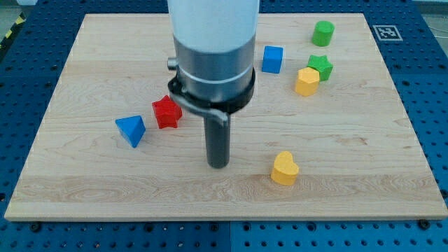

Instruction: Tap the yellow heart

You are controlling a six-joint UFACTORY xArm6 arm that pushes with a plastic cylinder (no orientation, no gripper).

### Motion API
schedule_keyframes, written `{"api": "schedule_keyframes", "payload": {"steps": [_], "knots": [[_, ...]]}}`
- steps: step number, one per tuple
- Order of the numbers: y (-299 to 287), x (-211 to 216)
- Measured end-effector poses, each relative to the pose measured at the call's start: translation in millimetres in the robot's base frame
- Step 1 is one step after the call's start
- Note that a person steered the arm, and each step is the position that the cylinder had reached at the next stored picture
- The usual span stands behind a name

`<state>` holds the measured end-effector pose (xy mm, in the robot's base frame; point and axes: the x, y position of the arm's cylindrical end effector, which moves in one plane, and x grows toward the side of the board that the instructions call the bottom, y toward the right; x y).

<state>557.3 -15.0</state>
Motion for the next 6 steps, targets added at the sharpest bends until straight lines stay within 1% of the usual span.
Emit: {"api": "schedule_keyframes", "payload": {"steps": [1,3,6], "knots": [[0.0,26.7],[9.9,53.8],[49.4,44.2]]}}
